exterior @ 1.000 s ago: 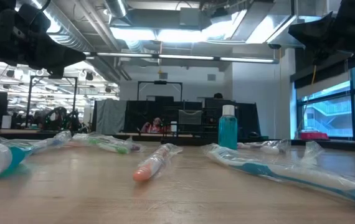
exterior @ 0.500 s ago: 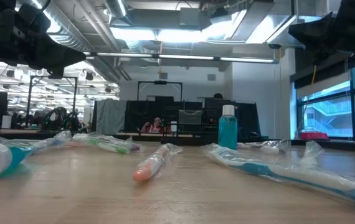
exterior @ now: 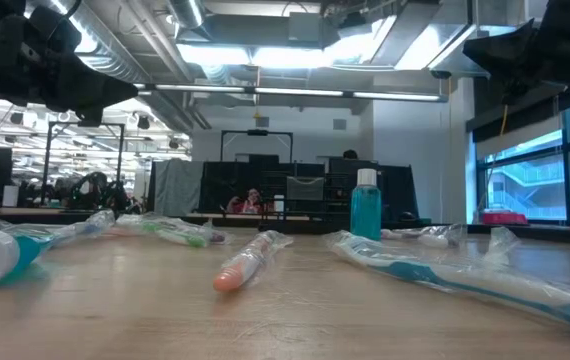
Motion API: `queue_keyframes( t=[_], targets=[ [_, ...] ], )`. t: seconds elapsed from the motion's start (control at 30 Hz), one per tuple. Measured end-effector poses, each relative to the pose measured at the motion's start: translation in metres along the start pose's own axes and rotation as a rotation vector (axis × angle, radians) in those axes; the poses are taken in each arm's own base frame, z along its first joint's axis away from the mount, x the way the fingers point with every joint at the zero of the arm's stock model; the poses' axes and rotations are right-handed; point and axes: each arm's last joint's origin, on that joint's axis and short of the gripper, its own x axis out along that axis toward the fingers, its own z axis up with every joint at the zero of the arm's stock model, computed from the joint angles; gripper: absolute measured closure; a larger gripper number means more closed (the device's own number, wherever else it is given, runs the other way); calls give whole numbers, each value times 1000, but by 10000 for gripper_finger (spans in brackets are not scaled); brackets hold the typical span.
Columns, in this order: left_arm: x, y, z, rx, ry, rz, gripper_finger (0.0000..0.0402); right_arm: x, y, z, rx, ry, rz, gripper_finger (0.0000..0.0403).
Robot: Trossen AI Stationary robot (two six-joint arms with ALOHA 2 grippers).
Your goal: Pick & Place toothbrushing station
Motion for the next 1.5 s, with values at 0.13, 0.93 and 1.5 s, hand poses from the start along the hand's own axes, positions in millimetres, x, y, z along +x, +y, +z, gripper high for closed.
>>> queue_keyframes(
  t=[0.13,0.93,1.5],
  targets=[
    [0,0,0,0,0,0,390,0,0,0,3,0,0,353],
    [0,0,0,0,0,0,389,0,0,5,-45,-47,1,353],
    [-1,0,11,10,-110,8,391,1,1,8,-10,-75,27,353]
  ],
)
